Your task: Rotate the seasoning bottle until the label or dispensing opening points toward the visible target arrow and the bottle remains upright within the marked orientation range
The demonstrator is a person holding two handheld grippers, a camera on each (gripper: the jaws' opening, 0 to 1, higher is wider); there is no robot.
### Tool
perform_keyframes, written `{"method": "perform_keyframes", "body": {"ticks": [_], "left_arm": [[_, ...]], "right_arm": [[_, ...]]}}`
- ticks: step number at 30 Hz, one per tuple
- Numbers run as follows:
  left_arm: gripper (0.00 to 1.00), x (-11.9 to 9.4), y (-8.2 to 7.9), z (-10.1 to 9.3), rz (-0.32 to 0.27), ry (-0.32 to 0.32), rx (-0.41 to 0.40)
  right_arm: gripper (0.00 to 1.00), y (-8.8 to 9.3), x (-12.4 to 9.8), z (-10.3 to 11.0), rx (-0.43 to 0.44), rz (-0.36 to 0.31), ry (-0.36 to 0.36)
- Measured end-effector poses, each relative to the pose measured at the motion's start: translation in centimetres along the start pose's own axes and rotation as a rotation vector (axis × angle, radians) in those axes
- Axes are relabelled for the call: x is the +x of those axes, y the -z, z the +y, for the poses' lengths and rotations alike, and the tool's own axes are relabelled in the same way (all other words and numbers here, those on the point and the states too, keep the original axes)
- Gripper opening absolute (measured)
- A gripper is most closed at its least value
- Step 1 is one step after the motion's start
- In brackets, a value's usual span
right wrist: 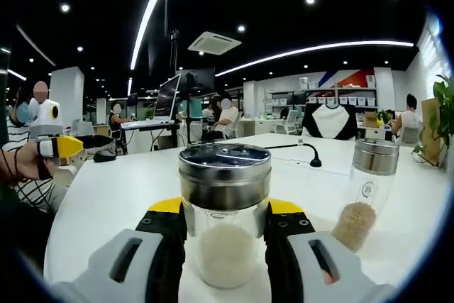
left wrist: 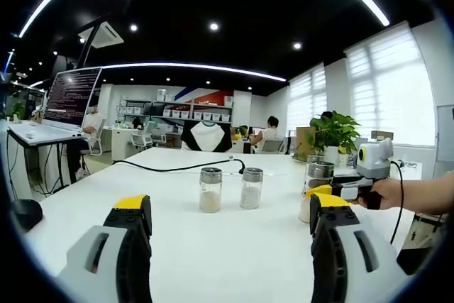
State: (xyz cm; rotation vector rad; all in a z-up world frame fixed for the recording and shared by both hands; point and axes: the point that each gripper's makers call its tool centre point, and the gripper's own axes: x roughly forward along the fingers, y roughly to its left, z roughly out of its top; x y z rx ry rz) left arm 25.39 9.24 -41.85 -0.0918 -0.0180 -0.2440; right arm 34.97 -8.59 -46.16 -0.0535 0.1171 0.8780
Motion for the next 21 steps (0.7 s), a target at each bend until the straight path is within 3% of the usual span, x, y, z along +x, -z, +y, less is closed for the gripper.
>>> {"method": "perform_keyframes", "body": {"ticks": [9, 10, 11, 12, 14, 21], "left_arm": [[0.98, 0.0, 0.1, 0.1, 0.002, 0.0, -0.006], [0.98, 0.0, 0.1, 0.1, 0.001, 0.001, -0.006], [0.98, 0.0, 0.1, 0.0, 0.001, 0.001, -0.004], [0.98, 0.0, 0.1, 0.0, 0.003, 0.001, -0.003], [0.98, 0.0, 0.1, -0.1, 0.004, 0.002, -0.001], [0.98, 0.1, 0.5, -0.2, 0.017, 0.009, 0.001]], "right_arm": [[0.42, -0.1, 0.0, 0.0, 0.001, -0.009, 0.006], [0.45, -0.2, 0.0, -0.3, -0.005, -0.016, 0.033], [0.55, -0.6, -0.1, -1.2, -0.05, -0.037, 0.096], [0.63, -0.6, -0.2, -1.1, -0.044, -0.044, 0.093], [0.63, -0.3, -0.5, -0.6, 0.045, -0.035, 0.093], [0.64, -0.3, -1.1, -0.6, 0.152, -0.085, 0.165]]}}
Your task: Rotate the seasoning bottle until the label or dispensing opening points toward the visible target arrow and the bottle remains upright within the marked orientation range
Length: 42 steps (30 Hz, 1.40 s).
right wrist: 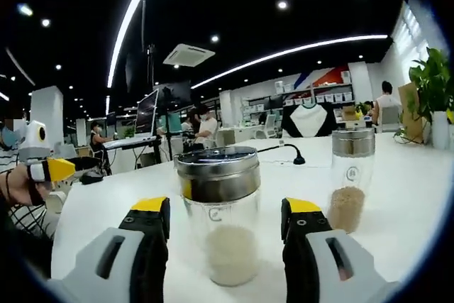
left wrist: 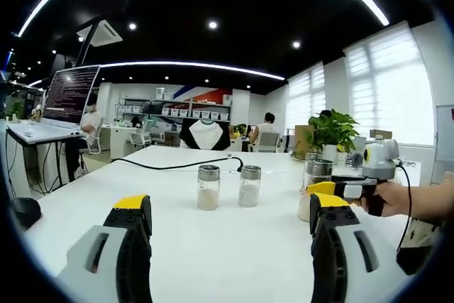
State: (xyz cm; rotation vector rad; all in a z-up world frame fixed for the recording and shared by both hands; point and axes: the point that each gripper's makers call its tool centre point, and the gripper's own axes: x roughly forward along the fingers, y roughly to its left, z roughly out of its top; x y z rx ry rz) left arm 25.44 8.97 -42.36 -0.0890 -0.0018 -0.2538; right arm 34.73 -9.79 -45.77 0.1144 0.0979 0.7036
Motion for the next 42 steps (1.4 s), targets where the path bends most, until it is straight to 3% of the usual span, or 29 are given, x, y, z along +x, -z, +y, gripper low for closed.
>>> {"method": "perform_keyframes", "body": {"ticks": [2, 7, 12, 18, 24, 27, 30, 31, 42], "left_arm": [[0.97, 0.0, 0.2, 0.1, 0.006, -0.001, -0.002], [0.97, -0.2, 0.3, 0.4, 0.008, -0.008, -0.006], [0.97, -0.2, 0.3, 0.6, 0.006, -0.013, -0.009], [0.97, -0.1, 0.4, 0.7, 0.007, -0.015, -0.003], [0.97, -0.1, 0.3, 0.4, 0.005, -0.01, -0.001], [0.97, -0.1, 0.3, 0.2, 0.006, -0.008, 0.001], [0.97, 0.1, 0.3, 0.2, 0.008, -0.006, 0.0], [0.97, 0.1, 0.3, 0.2, 0.01, -0.006, 0.0], [0.97, 0.3, 0.2, -0.4, 0.01, 0.007, 0.005]], "right_arm": [[0.63, 0.0, -0.1, -0.5, -0.066, 0.0, 0.06], [0.62, 0.1, -0.2, -1.6, -0.032, 0.004, 0.201], [0.61, 0.0, 0.1, -1.0, -0.066, -0.006, 0.253], [0.58, 0.7, -0.1, -1.5, -0.01, -0.011, 0.371], [0.56, 0.7, 0.5, -1.0, -0.041, -0.009, 0.382], [0.51, 0.5, 0.7, -1.2, -0.042, -0.017, 0.402], [0.43, 1.5, 0.9, -1.9, -0.095, 0.052, 0.429], [0.42, 1.3, 0.8, -1.8, -0.077, 0.029, 0.422], [0.41, 1.5, 0.9, -1.7, -0.092, 0.035, 0.401]]}}
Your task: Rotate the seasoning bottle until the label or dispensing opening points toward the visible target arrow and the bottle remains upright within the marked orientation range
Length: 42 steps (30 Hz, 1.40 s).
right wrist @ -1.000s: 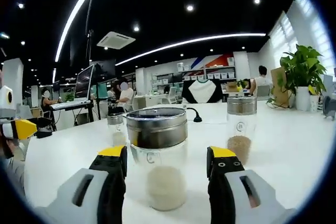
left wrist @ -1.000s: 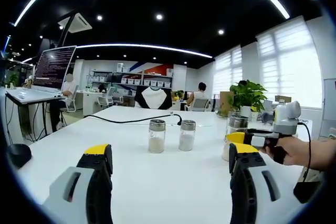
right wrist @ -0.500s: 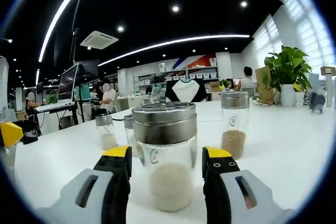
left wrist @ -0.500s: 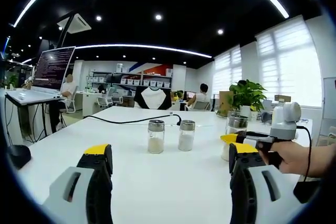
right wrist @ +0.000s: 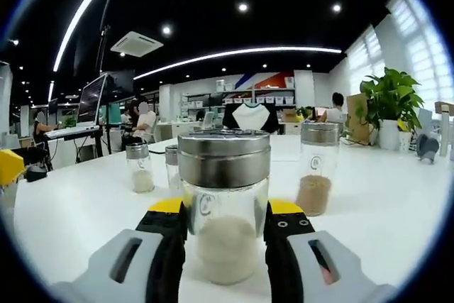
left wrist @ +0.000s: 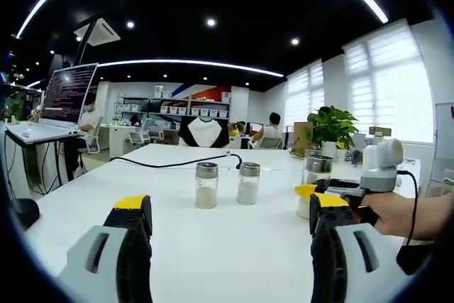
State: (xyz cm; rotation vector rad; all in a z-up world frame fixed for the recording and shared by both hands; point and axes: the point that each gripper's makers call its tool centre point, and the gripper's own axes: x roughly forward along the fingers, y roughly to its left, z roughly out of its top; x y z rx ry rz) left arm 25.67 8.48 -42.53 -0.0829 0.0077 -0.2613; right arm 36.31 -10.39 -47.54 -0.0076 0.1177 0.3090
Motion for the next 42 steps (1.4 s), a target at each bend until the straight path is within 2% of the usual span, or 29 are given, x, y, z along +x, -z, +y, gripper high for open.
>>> {"method": "perform_keyframes", "body": {"ticks": [7, 11, 12, 14, 15, 24, 29, 34, 42], "left_arm": [[0.97, 0.1, 0.1, -0.1, 0.004, 0.003, 0.001], [0.97, 0.1, -0.1, -0.2, 0.003, 0.007, 0.002], [0.97, 0.1, -0.1, -0.2, 0.003, 0.007, 0.004], [0.97, 0.0, -0.2, -0.1, 0.001, 0.006, 0.005], [0.97, -0.1, -0.2, 0.0, 0.0, 0.003, 0.004], [0.97, -0.1, -0.1, 0.3, 0.005, -0.005, -0.005], [0.98, 0.0, -0.2, -0.1, 0.001, 0.011, 0.001], [0.97, 0.0, -0.4, -0.4, -0.007, 0.022, 0.002], [0.98, 0.0, -0.4, -0.3, -0.006, 0.019, 0.0]], "right_arm": [[0.41, 0.1, 0.0, 0.1, -0.004, 0.014, -0.02], [0.4, 0.0, -0.2, -0.2, 0.018, -0.008, -0.026], [0.4, 0.0, -0.3, -0.1, 0.018, -0.009, -0.032], [0.4, 0.1, -0.3, 0.4, -0.039, 0.008, -0.064], [0.4, 0.0, -0.2, 0.2, -0.008, 0.0, -0.052], [0.4, 0.0, -0.5, 0.4, -0.02, 0.016, -0.129], [0.4, 0.0, -0.7, 0.7, -0.025, 0.016, -0.151], [0.4, 0.0, -0.8, 0.9, -0.036, 0.013, -0.234], [0.4, 0.0, -1.1, 1.4, -0.048, 0.007, -0.307]]}}
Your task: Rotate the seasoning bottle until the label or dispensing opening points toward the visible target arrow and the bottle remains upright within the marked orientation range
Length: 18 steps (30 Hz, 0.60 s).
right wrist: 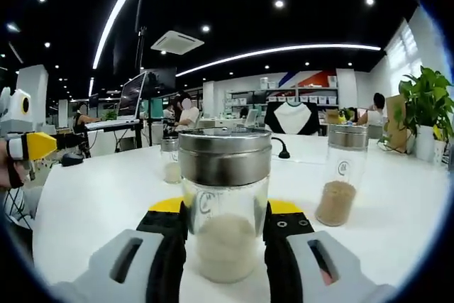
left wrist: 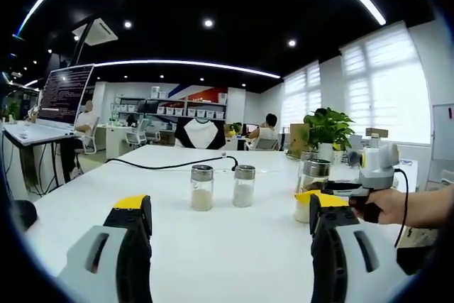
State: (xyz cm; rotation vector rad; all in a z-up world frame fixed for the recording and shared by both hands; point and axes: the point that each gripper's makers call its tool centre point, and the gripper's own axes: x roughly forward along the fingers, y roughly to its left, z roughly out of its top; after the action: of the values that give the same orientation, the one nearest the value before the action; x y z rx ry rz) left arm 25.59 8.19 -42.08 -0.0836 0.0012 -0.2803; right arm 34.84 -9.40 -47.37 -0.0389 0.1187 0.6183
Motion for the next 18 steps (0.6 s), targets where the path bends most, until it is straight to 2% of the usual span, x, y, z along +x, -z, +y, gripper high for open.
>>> {"method": "perform_keyframes", "body": {"ticks": [8, 11, 18], "left_arm": [[0.98, -0.05, -0.29, 0.04, 0.002, 0.007, -0.004], [0.98, -0.1, -0.5, 0.02, -0.015, 0.007, 0.002], [0.98, -0.2, -0.39, -0.01, -0.008, 0.01, 0.001]], "right_arm": [[0.4, -0.01, -0.09, 0.11, -0.002, -0.016, -0.063], [0.4, -0.01, -0.09, 0.22, -0.008, -0.016, -0.08], [0.4, 0.07, 0.04, 0.41, -0.014, -0.011, -0.164]]}}
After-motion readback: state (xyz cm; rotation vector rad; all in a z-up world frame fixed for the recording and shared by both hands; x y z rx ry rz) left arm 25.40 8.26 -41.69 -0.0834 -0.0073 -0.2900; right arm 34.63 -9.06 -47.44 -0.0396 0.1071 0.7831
